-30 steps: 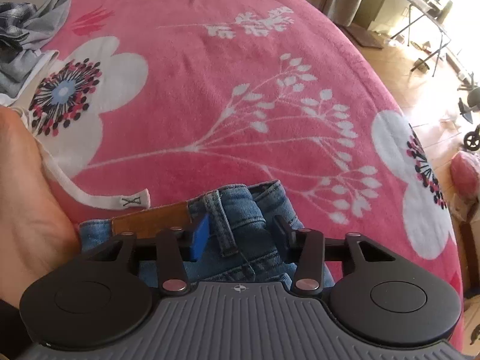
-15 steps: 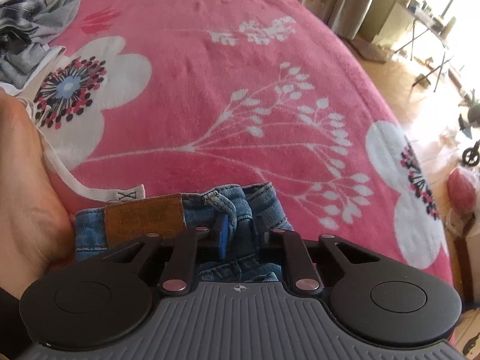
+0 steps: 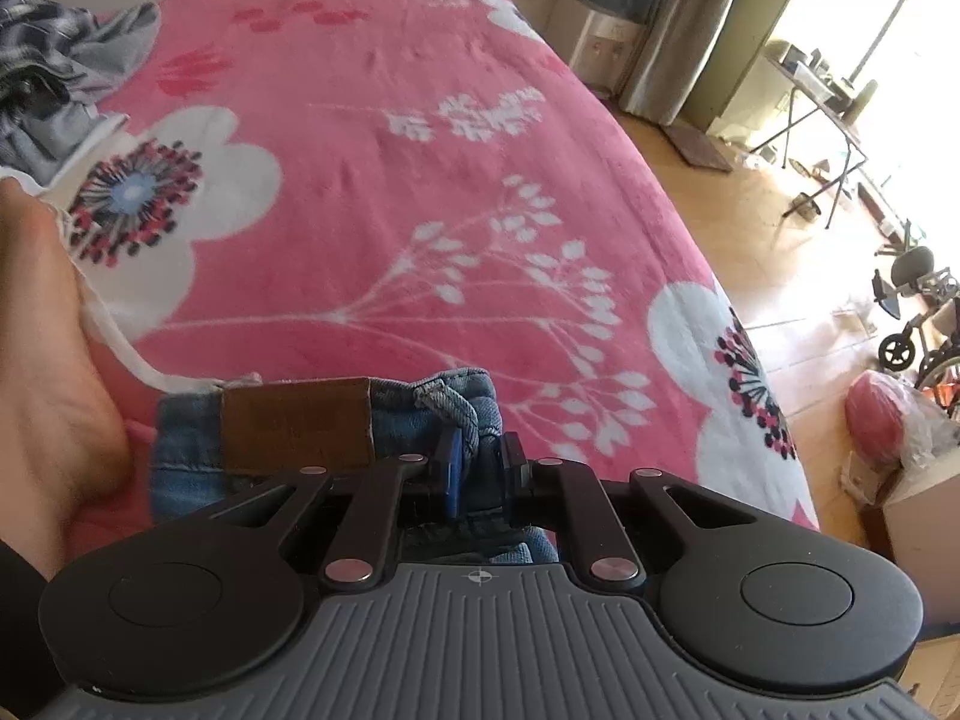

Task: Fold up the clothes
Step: 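Lay the folded jeans flat on the bedspread and open the right gripper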

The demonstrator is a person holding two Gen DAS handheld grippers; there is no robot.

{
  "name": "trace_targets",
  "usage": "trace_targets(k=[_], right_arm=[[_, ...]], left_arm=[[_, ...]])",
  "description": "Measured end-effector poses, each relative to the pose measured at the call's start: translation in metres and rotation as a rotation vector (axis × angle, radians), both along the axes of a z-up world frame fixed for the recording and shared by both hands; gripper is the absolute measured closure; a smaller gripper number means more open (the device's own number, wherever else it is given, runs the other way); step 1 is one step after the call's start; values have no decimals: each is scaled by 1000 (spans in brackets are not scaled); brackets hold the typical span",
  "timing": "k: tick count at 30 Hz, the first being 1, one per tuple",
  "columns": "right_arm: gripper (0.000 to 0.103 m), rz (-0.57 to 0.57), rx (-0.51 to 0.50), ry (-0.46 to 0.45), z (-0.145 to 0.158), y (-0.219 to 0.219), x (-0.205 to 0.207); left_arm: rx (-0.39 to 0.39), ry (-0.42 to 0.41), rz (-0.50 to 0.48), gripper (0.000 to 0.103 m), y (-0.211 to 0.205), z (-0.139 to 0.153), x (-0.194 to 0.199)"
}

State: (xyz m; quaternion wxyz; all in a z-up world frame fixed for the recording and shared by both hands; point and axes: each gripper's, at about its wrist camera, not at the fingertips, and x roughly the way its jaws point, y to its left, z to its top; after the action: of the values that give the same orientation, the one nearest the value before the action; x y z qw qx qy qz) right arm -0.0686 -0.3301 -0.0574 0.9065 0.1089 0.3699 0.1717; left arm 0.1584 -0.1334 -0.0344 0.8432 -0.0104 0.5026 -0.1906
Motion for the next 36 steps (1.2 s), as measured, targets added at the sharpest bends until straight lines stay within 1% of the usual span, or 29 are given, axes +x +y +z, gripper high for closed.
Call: trace_targets(k=[3,6,8,10,13,15,16,17,19,22,23,25,29,32,34,36], right_arm=[[100,-18,26,23,-5,-7,-2],[100,-29,47,49,-13,-13,2],[100,-38,65,66,-20,-16,6],[100,-45,86,78,-26,-19,10],[97,-65,170,123,-36,-33,14],[90,-114,263,156,-38,-52,12],[86,-149,295,167,-37,-63,6],[86,-179,311,167,-34,-73,-2],[86,-207,335,173,-28,-90,-22],[86,-212,332,195,-20,-105,-62],[86,-207,318,196,-17,-106,-72],[86,-196,285,185,-10,-102,-94],[86,-160,227,154,-3,-83,-115],[86,-121,155,132,-3,-61,-113],[86,-92,104,112,-3,-49,-109],[86,-63,30,104,-6,-38,-102]], left_arm=[[18,2,-16,93,-8,-7,-1],[42,9,-14,93,-12,-18,2],[44,13,1,92,-12,-25,5],[44,14,11,89,-11,-30,6],[24,5,7,79,-6,-32,6],[-8,-18,20,57,2,-27,3],[-24,-30,26,53,6,-25,2],[-40,-41,32,49,10,-22,0],[-76,-68,40,49,19,-17,-4],[-120,-105,30,49,32,-6,-17],[-126,-117,19,49,35,-3,-23],[-112,-144,-23,49,38,-1,-38],[-34,-190,-133,49,33,-11,-67],[29,-231,-195,49,28,-26,-84],[74,-283,-219,49,24,-34,-91],[105,-313,-236,48,21,-41,-93]])
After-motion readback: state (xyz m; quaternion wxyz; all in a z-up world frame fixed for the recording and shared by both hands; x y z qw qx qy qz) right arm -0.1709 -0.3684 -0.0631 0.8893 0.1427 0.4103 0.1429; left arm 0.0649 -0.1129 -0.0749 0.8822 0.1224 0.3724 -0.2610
